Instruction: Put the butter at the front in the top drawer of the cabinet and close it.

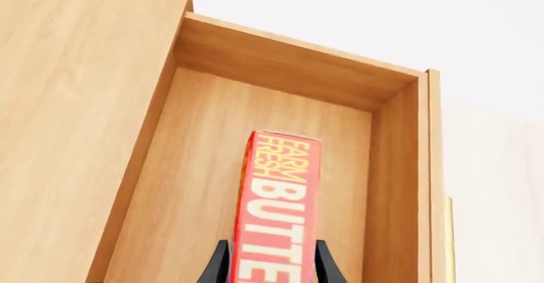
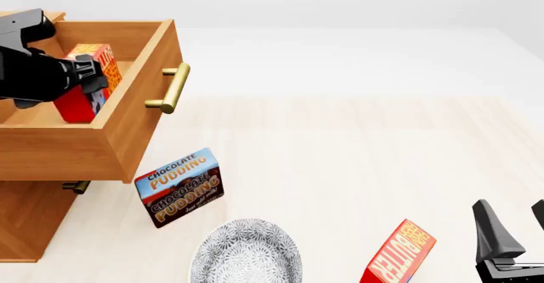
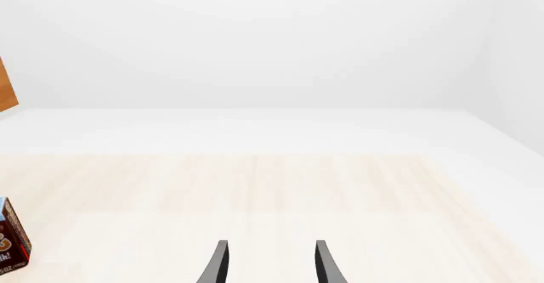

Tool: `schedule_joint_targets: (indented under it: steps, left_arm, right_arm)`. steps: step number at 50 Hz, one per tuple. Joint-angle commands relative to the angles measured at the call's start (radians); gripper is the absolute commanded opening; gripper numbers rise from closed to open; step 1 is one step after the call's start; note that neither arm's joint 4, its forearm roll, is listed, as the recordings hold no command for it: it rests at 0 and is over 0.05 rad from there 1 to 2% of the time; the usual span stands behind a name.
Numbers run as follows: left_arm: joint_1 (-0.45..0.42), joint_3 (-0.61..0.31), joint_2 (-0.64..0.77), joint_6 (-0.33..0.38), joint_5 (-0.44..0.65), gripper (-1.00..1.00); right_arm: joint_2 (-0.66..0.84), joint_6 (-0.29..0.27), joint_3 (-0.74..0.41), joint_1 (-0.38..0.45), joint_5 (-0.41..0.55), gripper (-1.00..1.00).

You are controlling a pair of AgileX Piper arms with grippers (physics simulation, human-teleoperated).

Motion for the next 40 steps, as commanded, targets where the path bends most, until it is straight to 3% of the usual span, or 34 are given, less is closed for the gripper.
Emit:
schedule_joint_targets:
  steps: [1,20,40]
  left_arm:
    - [0.001,-0.012,-0.016,0.020,0.018,1.00]
    - [-0.023,-0.037,-0.061,0.027,0.058,1.00]
    - [-0.009,-0.091,-0.157,0.082,0.194,1.00]
  right_arm:
    - [-0.008,0.000,0.001,0.000,0.006,1.00]
    - [-0.008,0.000,0.001,0.000,0.006,1.00]
    - [-0.007,0.000,0.001,0.000,0.006,1.00]
